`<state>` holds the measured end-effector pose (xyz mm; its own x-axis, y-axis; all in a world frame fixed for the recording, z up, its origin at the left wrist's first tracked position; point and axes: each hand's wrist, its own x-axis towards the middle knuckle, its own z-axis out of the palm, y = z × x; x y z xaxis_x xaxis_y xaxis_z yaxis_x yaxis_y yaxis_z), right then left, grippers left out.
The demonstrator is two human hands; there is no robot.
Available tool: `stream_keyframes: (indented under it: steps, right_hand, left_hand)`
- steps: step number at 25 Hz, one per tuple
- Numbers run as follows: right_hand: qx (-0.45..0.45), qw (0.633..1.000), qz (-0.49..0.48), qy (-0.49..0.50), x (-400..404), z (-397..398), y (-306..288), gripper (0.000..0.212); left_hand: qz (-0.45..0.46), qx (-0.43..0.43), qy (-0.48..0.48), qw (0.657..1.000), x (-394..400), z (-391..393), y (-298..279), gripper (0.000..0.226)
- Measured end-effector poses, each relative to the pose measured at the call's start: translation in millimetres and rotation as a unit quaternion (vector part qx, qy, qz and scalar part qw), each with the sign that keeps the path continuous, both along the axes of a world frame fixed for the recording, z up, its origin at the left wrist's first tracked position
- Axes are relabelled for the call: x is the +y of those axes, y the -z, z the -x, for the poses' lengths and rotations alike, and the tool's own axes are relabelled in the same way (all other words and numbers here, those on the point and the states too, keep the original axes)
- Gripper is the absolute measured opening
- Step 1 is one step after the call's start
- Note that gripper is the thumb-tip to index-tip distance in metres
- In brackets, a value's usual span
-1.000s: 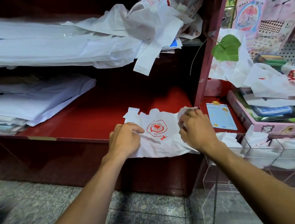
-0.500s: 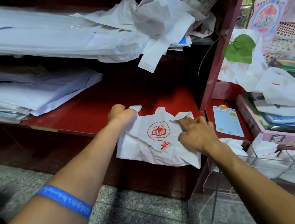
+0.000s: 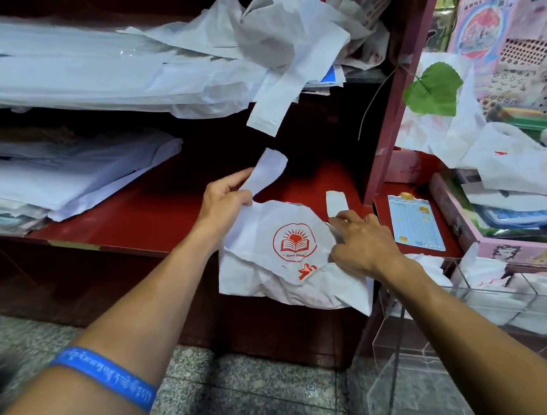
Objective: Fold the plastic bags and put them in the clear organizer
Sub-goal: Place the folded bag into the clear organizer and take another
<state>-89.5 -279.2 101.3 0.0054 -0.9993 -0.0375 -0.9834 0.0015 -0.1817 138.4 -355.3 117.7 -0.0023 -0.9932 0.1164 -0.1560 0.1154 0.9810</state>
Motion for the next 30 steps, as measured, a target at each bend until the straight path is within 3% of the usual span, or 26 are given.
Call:
stream_keyframes:
  steps: [1, 3, 5, 8, 11, 14, 18, 21, 23, 26, 28, 30]
  right_hand:
    - [0.001, 1.0, 0.001, 0.0, 1.1, -0.6, 0.5, 0.057]
    - [0.003, 1.0, 0.01, 0.003, 3.1, -1.1, 1.0, 0.053]
    - [0.003, 1.0, 0.011, 0.011, 2.6, -0.5, 0.4, 0.049]
    - [0.019, 0.999, 0.008, 0.026, -3.6, 1.5, 1.6, 0.054]
    - [0.006, 0.999, -0.008, 0.036, -7.9, 3.3, 3.5, 0.068]
    - [-0.038, 0.998, 0.041, 0.043, -6.9, 4.9, 5.0, 0.063]
    - [-0.011, 0.988, 0.152, -0.009, 3.1, 3.5, -3.1, 0.021]
    - [-0.047, 0.986, 0.128, -0.093, 13.1, -1.7, -10.9, 0.007]
    - [-0.029, 0.988, 0.09, -0.12, 17.7, -2.1, -5.7, 0.019]
    - [-0.003, 0.99, 0.083, -0.116, 17.5, 6.6, 4.7, 0.025]
    - [0.011, 0.991, 0.078, -0.108, 13.3, 14.4, 10.0, 0.022]
    - [0.029, 0.992, 0.076, -0.094, 4.4, 18.9, 13.6, 0.023]
  left_hand:
    - [-0.015, -0.012, -0.039, 0.999, -1.8, 0.5, 3.2, 0.057]
    - [-0.042, -0.114, -0.141, 0.983, -1.4, -0.2, 12.8, 0.062]
    - [0.041, -0.252, -0.158, 0.954, 9.9, -3.3, 19.5, 0.056]
    - [0.221, -0.334, -0.025, 0.916, 33.7, -6.6, 20.4, 0.021]
    - [0.205, -0.437, 0.053, 0.874, 44.7, -11.6, 24.9, 0.013]
    - [0.096, -0.454, 0.052, 0.885, 38.3, -19.8, 23.3, 0.034]
    - [-0.032, -0.518, 0.106, 0.848, 21.4, -10.3, 6.9, 0.077]
    - [-0.085, -0.531, 0.108, 0.836, 10.7, 1.0, -2.4, 0.088]
    - [-0.071, -0.548, 0.096, 0.828, 7.0, 8.3, -1.0, 0.089]
    - [-0.011, -0.534, 0.007, 0.845, 5.7, 14.3, 6.9, 0.083]
    - [0.087, -0.515, -0.055, 0.851, 10.2, 12.8, 8.8, 0.064]
    - [0.169, -0.492, -0.052, 0.852, 20.0, 10.0, 10.1, 0.033]
